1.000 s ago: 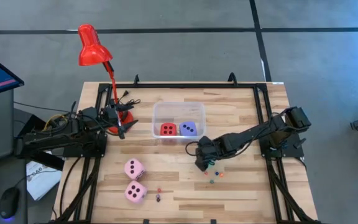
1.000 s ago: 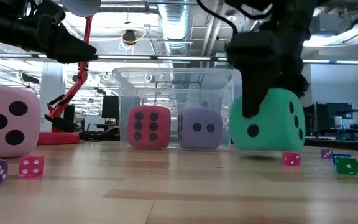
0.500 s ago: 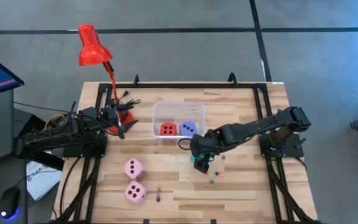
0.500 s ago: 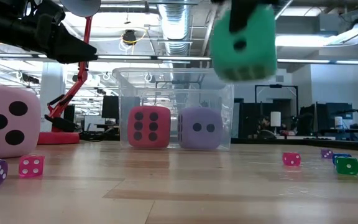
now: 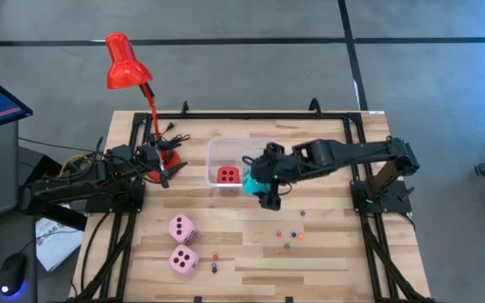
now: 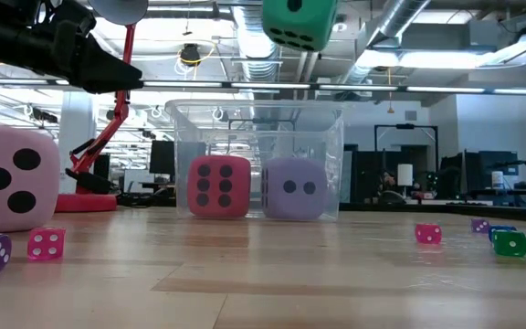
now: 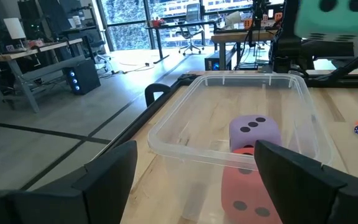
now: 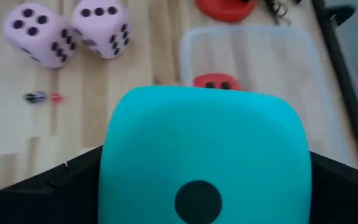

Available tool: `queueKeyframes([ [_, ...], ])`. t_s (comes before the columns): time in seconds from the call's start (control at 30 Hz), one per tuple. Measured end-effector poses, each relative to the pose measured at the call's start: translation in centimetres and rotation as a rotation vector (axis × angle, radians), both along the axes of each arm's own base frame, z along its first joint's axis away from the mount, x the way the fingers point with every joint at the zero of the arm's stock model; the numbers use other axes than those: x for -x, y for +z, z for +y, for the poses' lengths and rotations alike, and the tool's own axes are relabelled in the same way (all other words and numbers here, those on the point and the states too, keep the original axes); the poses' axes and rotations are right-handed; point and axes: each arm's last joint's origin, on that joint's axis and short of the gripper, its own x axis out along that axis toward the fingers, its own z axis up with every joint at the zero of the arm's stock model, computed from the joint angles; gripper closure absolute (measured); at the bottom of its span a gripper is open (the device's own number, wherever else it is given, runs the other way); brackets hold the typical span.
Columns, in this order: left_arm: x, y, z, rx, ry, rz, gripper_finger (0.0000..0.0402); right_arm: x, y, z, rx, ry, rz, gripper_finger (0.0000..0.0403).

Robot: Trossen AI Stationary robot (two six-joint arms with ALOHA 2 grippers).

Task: Pick & Place Dice
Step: Put the large blue die into the transparent bin

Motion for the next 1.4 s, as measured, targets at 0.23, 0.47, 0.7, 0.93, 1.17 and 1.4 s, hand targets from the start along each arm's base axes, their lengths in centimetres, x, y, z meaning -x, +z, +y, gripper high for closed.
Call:
queueKeyframes([
  [0.23,0.0,0.0,0.0,0.0,0.0,0.0,0.0087,-1.1,-0.7,-4.1,0.11,0.025,0.004,0.0003],
  [0.47,0.0,0.0,0.0,0.0,0.0,0.0,0.0087,-2.1,-1.7,-8.8,0.142,0.053,-0.075,0.0003],
  [0.7,0.0,0.0,0.0,0.0,0.0,0.0,0.0087,-2.2,-5.1,-12.8,0.123,-0.004,-0.085,0.0003],
  [0.93,0.0,0.0,0.0,0.0,0.0,0.0,0.0087,-1.7,-7.1,-13.7,0.06,-0.058,-0.043,0.0003],
  [1.17,0.0,0.0,0.0,0.0,0.0,0.0,0.0087,-2.1,-7.4,-11.8,0.052,-0.005,-0.033,0.0003],
  [1.4,0.0,0.0,0.0,0.0,0.0,0.0,0.0087,-2.5,-7.4,-9.7,0.043,0.104,-0.043,0.0003],
])
